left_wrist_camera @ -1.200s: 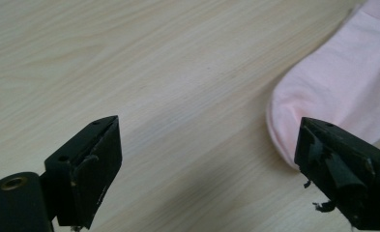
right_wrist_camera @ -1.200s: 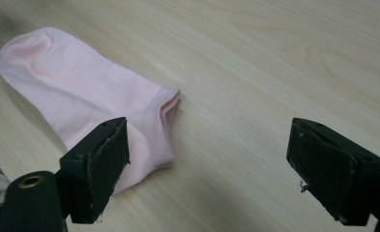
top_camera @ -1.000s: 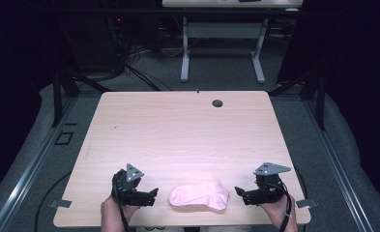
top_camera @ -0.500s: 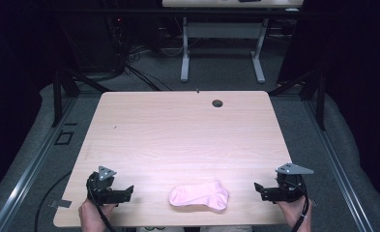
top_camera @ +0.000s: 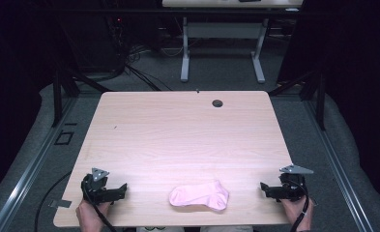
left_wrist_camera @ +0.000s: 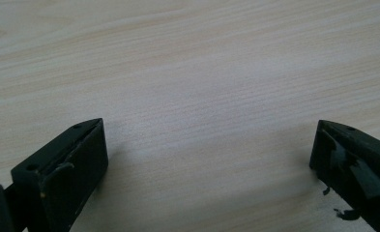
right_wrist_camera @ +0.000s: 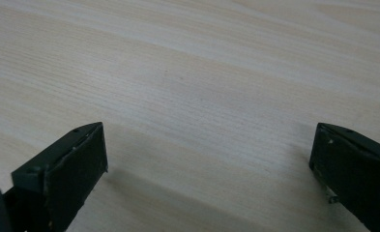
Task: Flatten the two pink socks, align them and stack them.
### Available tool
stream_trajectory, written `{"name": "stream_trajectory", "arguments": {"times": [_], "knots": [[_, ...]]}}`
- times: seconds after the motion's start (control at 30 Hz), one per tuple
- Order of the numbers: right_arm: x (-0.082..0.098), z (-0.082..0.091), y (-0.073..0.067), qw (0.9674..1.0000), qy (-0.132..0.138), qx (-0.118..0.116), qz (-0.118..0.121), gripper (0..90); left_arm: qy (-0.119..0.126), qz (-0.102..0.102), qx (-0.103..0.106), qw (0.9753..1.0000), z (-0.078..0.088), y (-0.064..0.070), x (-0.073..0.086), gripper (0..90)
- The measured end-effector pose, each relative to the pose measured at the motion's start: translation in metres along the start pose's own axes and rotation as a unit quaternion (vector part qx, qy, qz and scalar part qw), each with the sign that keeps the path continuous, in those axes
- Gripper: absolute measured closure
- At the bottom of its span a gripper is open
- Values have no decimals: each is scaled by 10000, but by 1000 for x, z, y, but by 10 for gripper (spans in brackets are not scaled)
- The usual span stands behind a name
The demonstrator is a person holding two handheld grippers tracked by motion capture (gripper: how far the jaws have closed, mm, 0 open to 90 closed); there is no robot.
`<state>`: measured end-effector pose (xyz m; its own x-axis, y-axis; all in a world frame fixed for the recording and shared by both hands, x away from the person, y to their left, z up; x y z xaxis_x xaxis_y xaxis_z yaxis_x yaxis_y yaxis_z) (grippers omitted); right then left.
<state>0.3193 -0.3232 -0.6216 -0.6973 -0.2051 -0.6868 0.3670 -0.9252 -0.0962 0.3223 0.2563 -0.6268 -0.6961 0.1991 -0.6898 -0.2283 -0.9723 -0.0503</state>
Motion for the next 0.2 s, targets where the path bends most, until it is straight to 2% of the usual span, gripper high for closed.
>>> {"name": "stream_trajectory", "arguments": {"times": [0.13,0.2], "knots": [[0,-3,2,9998,53,154,80,0,58,13,4,10000,-2,-1,-1,0],[0,-4,1,9998,95,144,113,0,83,-3,15,10000,-3,-2,-1,0]]}}
Point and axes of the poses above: each handheld gripper's, and its own axes: z roughly backward along the jaws, x roughly out of its underside, y roughly to its right, the point moved 5 cm from there along -z, roughly forward along the jaws, and after that the axes turned 4 degrees about -x, right-handed, at the moved point
